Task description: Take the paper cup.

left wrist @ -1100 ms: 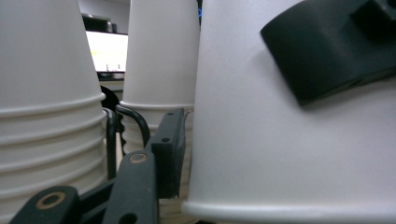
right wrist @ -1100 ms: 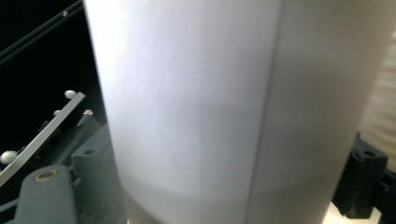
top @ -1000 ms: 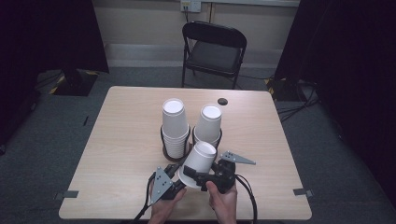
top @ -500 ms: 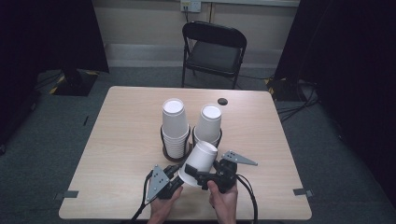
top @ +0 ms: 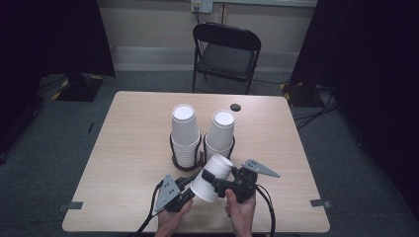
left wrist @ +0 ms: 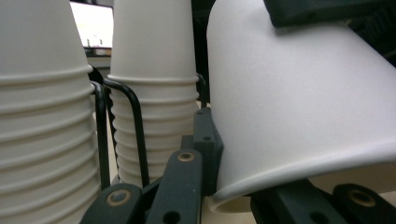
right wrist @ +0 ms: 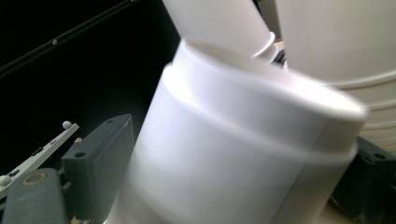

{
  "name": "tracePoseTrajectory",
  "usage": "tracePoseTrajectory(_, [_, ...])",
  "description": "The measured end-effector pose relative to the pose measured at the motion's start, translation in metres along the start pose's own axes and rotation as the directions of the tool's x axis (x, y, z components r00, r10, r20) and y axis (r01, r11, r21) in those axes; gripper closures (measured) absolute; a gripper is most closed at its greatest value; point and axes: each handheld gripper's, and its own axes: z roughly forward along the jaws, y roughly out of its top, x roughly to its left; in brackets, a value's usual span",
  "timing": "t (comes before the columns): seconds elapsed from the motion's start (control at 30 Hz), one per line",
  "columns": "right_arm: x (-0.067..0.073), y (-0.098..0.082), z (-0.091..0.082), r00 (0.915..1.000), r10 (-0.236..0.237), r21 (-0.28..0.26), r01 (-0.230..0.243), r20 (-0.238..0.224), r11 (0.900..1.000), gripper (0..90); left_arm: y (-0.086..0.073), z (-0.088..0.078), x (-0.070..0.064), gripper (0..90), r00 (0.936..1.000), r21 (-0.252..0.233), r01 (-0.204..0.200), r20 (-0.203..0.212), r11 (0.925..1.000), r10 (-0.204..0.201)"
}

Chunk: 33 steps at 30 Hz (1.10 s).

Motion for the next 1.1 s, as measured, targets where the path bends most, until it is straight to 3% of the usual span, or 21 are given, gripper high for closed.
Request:
tracePoseTrajectory(0.2, [-0.009,0.004,-0.007,0.9990,0.003,-0.044,-0.001,0.045,0.999,13.4,0.001,0.000,0.000,84.8,0.9991,0.079,-0.026,0.035,0.9965,0.023])
tracePoseTrajectory(0.37, [-0.014,0.007,-0.012,0.9977,-0.007,-0.058,0.011,0.068,0.998,13.5,0.004,-0.001,0.004,84.9,0.9985,0.126,-0.006,0.054,0.9921,0.000])
tracePoseTrajectory(0.5, [-0.017,0.009,-0.016,0.9954,-0.025,-0.059,0.031,0.093,0.998,14.2,0.006,-0.004,0.010,84.8,0.9984,0.186,-0.012,0.057,0.9824,0.001])
tracePoseTrajectory(0.77, [-0.018,0.008,-0.020,0.9936,-0.046,-0.053,0.052,0.104,0.997,14.8,0.010,-0.008,0.016,84.6,0.9981,0.243,-0.027,0.060,0.9697,0.013])
tracePoseTrajectory(0.93, [-0.017,0.006,-0.022,0.9918,-0.078,-0.055,0.083,0.102,0.995,15.3,0.015,-0.011,0.023,84.8,0.9974,0.257,0.003,0.069,0.9663,-0.022])
tracePoseTrajectory(1.1, [-0.015,0.006,-0.027,0.9872,-0.112,-0.062,0.120,0.113,0.991,15.4,0.020,-0.015,0.028,85.1,0.9980,0.284,0.002,0.060,0.9588,-0.020])
